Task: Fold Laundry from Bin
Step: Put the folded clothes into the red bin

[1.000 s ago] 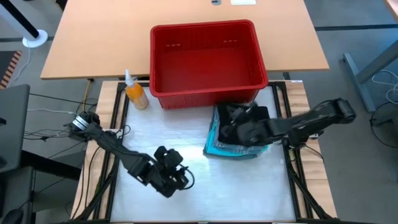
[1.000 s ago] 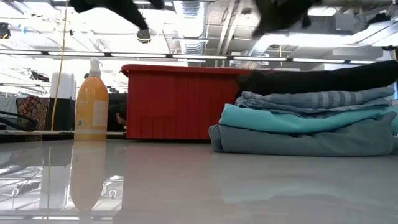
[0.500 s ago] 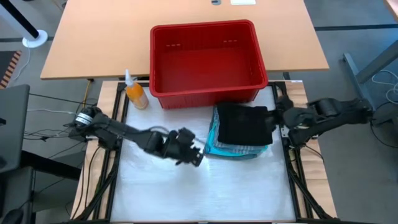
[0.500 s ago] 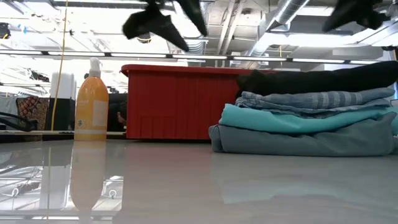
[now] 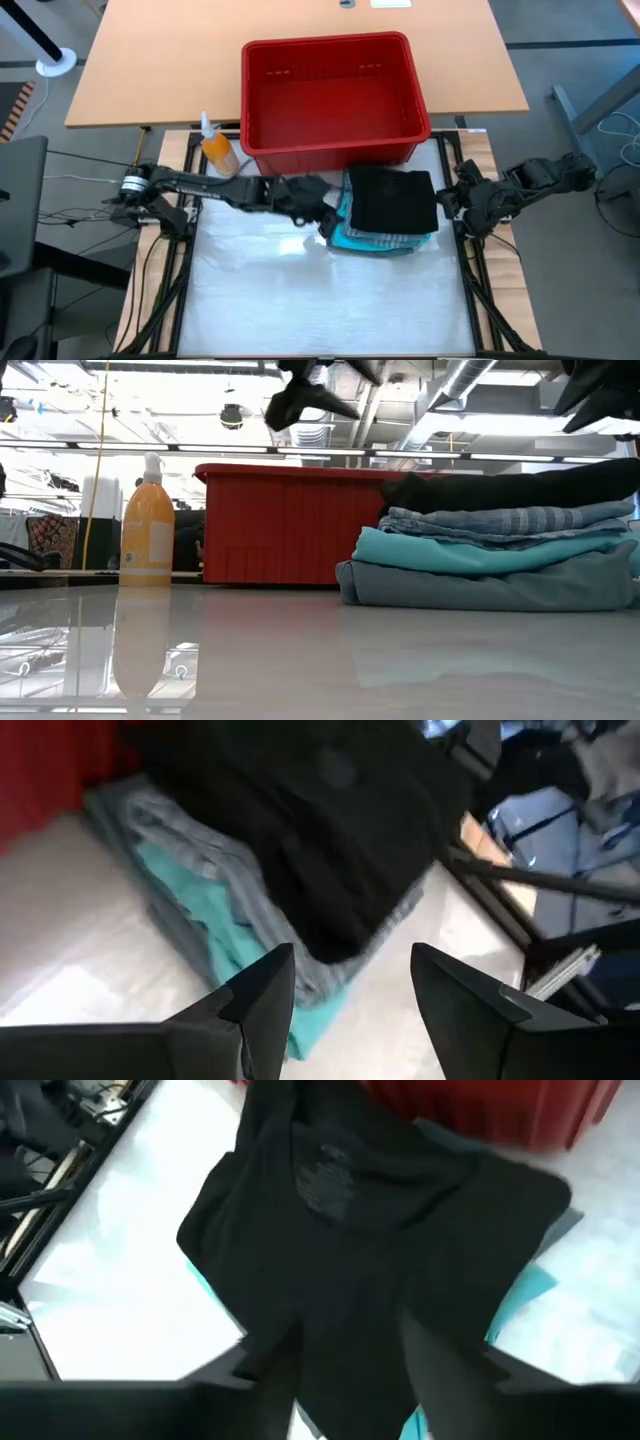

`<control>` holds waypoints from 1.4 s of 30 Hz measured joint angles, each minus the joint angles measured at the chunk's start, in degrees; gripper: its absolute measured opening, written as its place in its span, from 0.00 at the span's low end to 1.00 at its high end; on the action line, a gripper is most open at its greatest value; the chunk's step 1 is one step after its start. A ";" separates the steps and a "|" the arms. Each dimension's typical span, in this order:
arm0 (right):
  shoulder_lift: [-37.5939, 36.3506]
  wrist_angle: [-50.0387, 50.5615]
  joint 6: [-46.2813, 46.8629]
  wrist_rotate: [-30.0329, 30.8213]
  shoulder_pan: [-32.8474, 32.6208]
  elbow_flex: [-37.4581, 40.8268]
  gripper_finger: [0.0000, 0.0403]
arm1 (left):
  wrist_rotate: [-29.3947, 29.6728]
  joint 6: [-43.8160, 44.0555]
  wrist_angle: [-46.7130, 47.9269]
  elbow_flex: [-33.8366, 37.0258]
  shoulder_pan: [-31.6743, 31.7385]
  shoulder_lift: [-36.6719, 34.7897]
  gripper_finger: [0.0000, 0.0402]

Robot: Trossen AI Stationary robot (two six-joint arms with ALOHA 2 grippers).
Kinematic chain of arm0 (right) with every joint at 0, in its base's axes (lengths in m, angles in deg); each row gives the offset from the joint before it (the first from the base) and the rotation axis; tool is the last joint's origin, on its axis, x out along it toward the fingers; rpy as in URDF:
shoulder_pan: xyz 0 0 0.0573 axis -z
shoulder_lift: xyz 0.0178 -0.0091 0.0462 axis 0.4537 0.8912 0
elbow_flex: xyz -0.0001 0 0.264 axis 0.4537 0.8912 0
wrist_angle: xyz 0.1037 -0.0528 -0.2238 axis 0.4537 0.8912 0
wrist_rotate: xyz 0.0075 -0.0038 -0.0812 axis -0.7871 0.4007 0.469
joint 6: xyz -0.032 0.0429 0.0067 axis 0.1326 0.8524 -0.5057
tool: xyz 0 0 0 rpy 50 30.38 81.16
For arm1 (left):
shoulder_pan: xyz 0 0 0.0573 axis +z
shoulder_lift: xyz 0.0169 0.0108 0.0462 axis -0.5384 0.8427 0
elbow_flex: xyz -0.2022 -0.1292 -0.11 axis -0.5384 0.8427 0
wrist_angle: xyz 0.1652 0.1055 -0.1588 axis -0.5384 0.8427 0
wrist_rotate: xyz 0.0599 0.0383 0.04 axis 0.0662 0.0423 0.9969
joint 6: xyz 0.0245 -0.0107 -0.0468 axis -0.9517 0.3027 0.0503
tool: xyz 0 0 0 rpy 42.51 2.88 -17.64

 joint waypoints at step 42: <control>-3.32 -0.66 26.39 1.76 -1.34 15.13 0.80 | -10.52 14.76 -39.44 17.03 6.59 10.59 0.76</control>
